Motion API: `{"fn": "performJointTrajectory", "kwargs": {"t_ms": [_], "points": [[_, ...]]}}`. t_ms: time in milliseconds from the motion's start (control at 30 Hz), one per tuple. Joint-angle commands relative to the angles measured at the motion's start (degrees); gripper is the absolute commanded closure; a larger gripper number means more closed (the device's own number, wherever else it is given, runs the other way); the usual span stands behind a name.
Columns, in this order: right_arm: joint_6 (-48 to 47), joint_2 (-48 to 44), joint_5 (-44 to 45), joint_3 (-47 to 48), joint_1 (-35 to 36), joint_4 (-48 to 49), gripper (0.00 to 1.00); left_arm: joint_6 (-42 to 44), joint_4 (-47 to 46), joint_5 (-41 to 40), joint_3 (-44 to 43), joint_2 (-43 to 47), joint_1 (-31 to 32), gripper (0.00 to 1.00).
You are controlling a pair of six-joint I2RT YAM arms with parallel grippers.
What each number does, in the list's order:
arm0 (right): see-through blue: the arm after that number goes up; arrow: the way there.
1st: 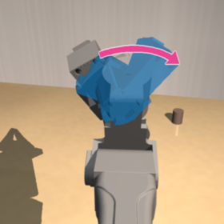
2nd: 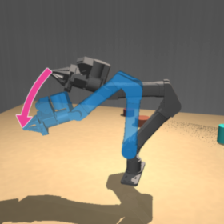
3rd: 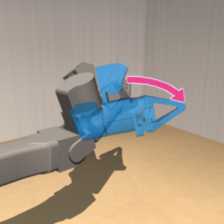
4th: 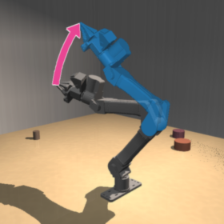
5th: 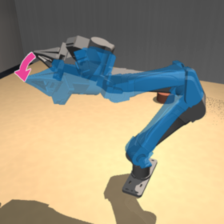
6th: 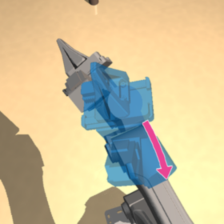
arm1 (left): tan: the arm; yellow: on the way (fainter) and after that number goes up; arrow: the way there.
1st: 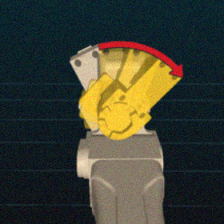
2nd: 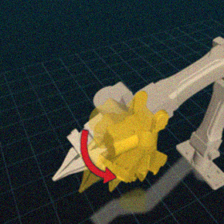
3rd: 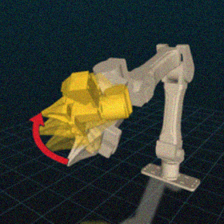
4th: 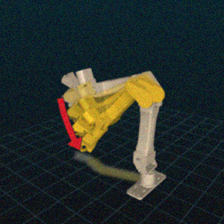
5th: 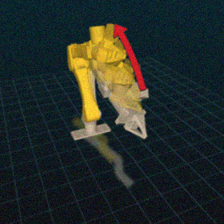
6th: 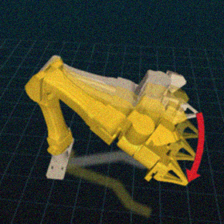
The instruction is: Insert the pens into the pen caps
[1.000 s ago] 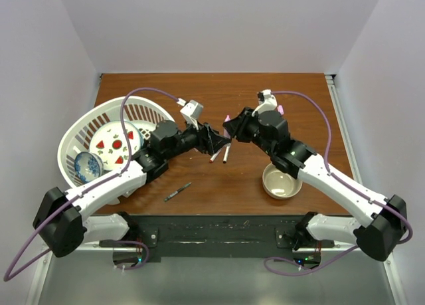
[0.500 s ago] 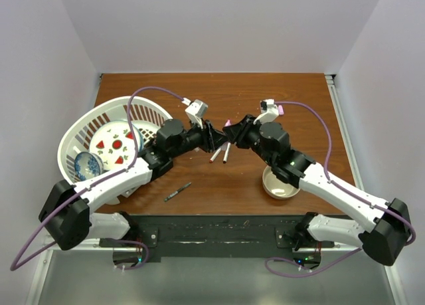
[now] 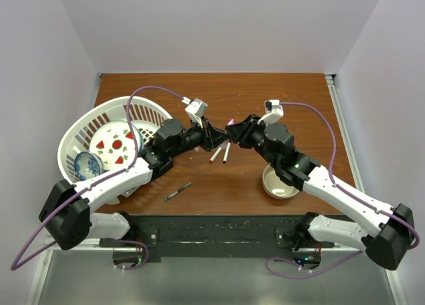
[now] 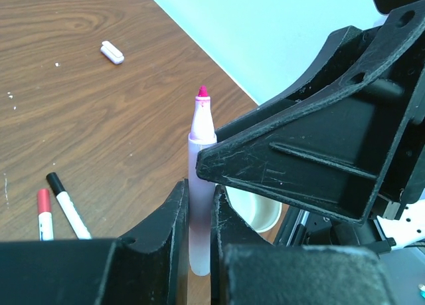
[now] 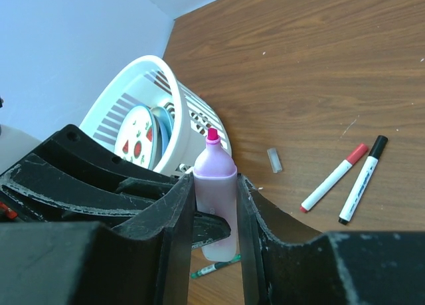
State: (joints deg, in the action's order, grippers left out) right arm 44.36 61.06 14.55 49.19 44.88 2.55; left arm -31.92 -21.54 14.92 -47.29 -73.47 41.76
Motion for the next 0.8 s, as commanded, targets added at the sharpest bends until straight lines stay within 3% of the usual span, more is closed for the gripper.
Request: {"fn": "performJointTrajectory", "kwargs": {"t_ms": [0,100,267,300,333,433,467,533,600,700,767], "points": [[-0.58,-2.35,1.10,2.49,0.47,2.82,0.65,1.16,-2.45,0.72,1.05,1.49,-0.27,1.00],[-1.20,-1.65,0.49,3.54,0.47,1.67,0.58,1.34,-2.98,1.78,1.58,1.93,-0.27,1.00],[-0.94,0.73,-1.36,4.51,0.47,1.23,0.59,1.60,-2.72,2.13,1.41,2.10,-0.27,1.00],[-0.94,0.99,-1.10,4.43,0.47,1.23,0.66,1.60,-2.63,2.22,1.50,2.19,-0.19,1.00],[-1.11,0.91,-1.01,4.25,0.47,1.15,0.80,1.60,-2.54,2.22,1.41,2.19,-0.27,1.00],[-1.64,0.47,-0.48,4.25,0.47,0.88,1.00,1.77,-1.84,2.57,1.15,2.11,-0.36,1.00],[-1.99,0.12,-0.48,4.25,0.47,0.79,1.00,1.86,-1.66,2.66,0.80,2.02,-0.36,1.00],[-2.17,-0.24,-0.57,4.42,0.47,0.71,1.00,2.13,-0.96,2.75,0.53,1.58,-0.36,0.91],[-2.26,-0.68,-0.75,4.69,0.47,0.71,1.00,2.21,-0.78,3.10,0.44,1.32,-0.36,0.72],[-2.26,-0.85,-0.66,5.04,0.47,0.71,1.00,2.30,-0.96,4.06,0.09,0.35,-0.19,0.62],[-2.26,-0.77,-0.92,5.21,0.56,0.62,1.00,2.30,-0.78,4.42,-0.26,-0.53,-0.36,0.61]]}}
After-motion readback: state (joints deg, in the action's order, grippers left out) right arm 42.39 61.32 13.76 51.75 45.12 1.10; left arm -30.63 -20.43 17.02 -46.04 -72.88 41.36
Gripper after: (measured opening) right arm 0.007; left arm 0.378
